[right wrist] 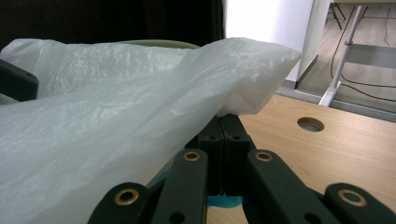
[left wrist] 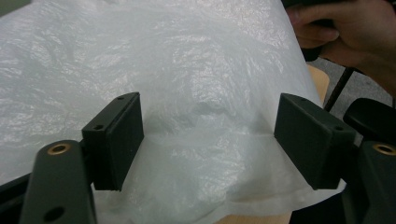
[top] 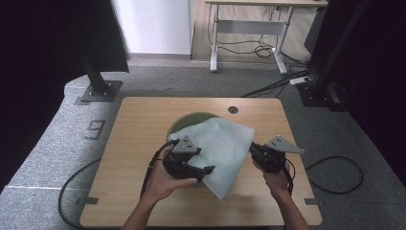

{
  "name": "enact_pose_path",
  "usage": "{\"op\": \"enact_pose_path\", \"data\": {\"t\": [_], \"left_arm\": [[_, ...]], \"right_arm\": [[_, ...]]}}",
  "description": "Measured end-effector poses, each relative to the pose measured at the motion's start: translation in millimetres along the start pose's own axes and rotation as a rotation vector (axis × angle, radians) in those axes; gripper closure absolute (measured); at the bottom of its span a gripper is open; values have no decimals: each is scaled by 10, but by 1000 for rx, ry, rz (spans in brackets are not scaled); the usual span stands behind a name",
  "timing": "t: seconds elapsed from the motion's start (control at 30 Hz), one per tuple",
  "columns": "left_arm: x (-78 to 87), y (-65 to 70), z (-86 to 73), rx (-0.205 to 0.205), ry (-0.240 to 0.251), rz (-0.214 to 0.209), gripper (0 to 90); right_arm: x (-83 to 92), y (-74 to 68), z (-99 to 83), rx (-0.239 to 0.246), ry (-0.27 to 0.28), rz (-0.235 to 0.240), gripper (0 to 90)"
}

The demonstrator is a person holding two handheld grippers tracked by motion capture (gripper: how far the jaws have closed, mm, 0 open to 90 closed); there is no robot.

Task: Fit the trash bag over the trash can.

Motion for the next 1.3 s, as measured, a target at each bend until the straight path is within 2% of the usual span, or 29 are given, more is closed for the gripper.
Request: {"op": "enact_pose_path", "data": {"t": [0.1,0.43,0.67,0.8,1.0,1.1,1.17,1.3], "left_arm": [[-24,-10,-25,6,2,-12,343],[19,71,-12,1,37,-122,616],[76,72,21,13,71,-179,711],[129,37,58,22,102,-170,758],[226,-72,142,63,158,-174,855],[281,-169,182,76,174,-142,888],[323,-262,202,86,179,-104,892],[397,-416,211,112,190,-69,896]], "right_arm": [[1,-5,-2,0,0,3,875],[16,26,-26,-6,-2,-2,875],[32,62,-47,-12,-3,-7,875],[46,83,-51,-14,-1,-11,875],[59,105,-46,-14,-1,-16,874],[63,107,-28,-12,3,-16,873],[64,104,-18,-10,4,-14,871],[68,95,1,-3,8,-9,870]]}}
Point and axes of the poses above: each handheld gripper's, and its own axes: x roughly backward along the jaws, z roughly out of its top, y roughly to its right, the point moved 10 cm from there along -x, roughly forward along the jaws, and after that the axes turned 7 degrees about -y, right-handed, at the moved point
